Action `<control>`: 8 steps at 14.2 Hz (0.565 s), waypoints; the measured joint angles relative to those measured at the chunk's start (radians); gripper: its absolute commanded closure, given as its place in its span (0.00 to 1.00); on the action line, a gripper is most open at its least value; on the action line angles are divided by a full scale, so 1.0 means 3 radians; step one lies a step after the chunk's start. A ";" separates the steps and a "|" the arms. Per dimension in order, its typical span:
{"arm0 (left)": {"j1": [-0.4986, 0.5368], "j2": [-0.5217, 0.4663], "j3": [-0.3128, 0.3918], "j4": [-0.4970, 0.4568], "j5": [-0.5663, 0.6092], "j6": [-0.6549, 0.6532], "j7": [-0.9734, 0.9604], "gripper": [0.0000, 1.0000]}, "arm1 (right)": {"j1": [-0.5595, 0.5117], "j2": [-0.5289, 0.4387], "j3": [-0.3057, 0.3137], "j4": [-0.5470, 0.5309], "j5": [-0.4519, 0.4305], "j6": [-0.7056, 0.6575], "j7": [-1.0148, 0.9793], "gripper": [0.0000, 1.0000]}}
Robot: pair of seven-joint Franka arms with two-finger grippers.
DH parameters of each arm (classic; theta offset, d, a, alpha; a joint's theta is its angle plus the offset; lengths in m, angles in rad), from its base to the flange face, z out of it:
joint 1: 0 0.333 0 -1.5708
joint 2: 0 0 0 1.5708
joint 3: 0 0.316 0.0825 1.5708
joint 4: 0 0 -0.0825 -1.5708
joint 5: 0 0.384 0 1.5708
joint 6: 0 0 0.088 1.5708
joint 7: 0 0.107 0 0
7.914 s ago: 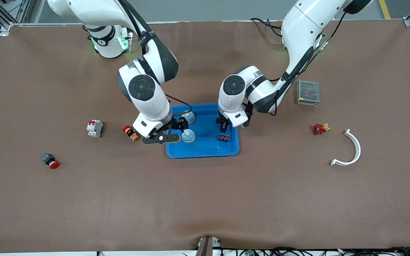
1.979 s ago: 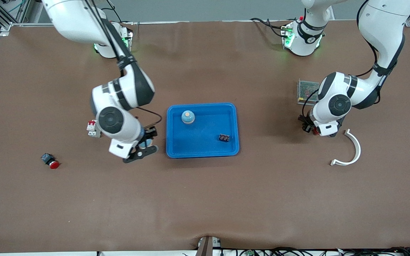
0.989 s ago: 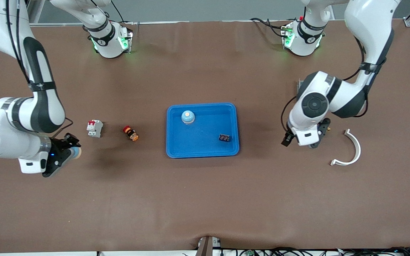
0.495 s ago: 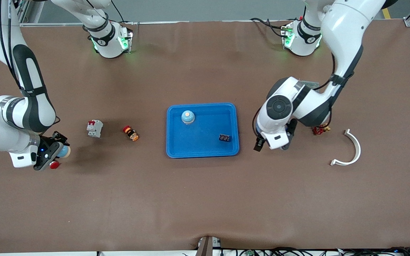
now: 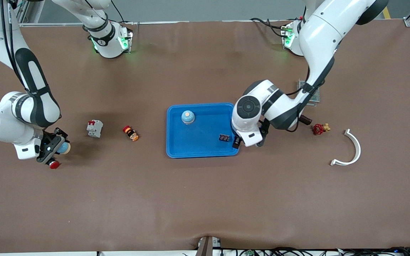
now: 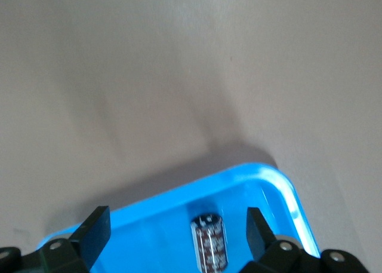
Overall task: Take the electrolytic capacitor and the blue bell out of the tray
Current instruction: 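Grasp the second capacitor with the left gripper while the right gripper holds the bell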
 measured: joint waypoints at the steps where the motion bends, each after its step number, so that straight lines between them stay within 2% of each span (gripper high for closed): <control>1: -0.0049 0.0021 0.0015 0.0008 0.0006 0.0057 -0.0092 0.02 | -0.0015 0.0000 0.0001 -0.0051 0.0000 0.0063 -0.0014 0.60; 8: -0.0438 0.0300 0.0266 0.0227 0.0010 0.0251 -0.0509 0.13 | -0.0066 0.0000 0.0009 -0.0220 0.0000 0.0298 -0.0062 0.60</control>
